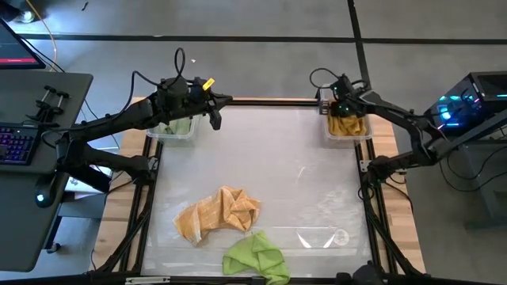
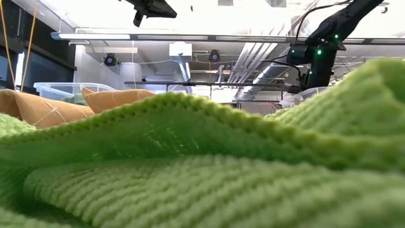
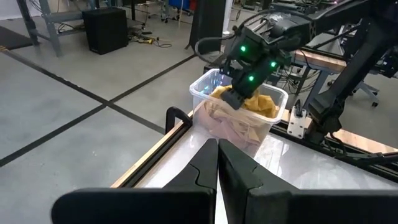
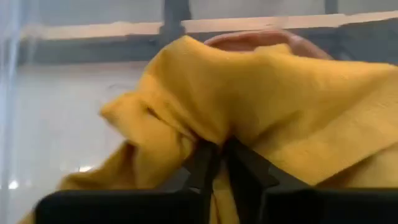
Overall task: Sort towels by color in basket
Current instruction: Put the yellow kitchen towel into the right transparent bin
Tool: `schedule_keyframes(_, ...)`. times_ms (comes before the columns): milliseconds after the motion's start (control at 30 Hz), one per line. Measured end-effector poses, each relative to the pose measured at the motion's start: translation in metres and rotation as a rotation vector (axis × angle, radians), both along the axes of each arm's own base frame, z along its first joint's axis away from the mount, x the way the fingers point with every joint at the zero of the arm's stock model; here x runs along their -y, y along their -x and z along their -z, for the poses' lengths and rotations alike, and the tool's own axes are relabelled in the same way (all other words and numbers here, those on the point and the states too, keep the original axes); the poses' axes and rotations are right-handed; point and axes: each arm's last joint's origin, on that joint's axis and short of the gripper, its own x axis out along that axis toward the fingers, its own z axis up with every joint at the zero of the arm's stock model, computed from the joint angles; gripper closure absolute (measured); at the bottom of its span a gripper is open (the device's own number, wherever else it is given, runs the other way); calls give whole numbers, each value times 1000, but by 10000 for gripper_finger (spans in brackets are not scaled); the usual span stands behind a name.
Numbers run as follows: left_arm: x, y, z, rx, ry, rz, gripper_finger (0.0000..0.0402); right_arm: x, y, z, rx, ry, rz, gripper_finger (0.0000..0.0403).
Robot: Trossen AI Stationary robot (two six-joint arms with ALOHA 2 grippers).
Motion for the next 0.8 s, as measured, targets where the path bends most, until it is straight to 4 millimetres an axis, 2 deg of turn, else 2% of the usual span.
schedule_keyframes(233, 0, 0, 0, 0, 0, 0, 401, -4, 10, -39, -5, 34, -26, 272)
schedule_keyframes(500, 0, 0, 0, 3, 8, -2, 401, -32, 10, -82, 114, 231, -35, 269)
schedule_keyframes(667, 0, 0, 0, 2, 9, -1, 401, -45, 7, -82, 102, 185, -110, 283)
schedule_keyframes(800, 0, 0, 0, 2, 9, -1, 401, -48, 9, -70, -18, 93, -82, 302)
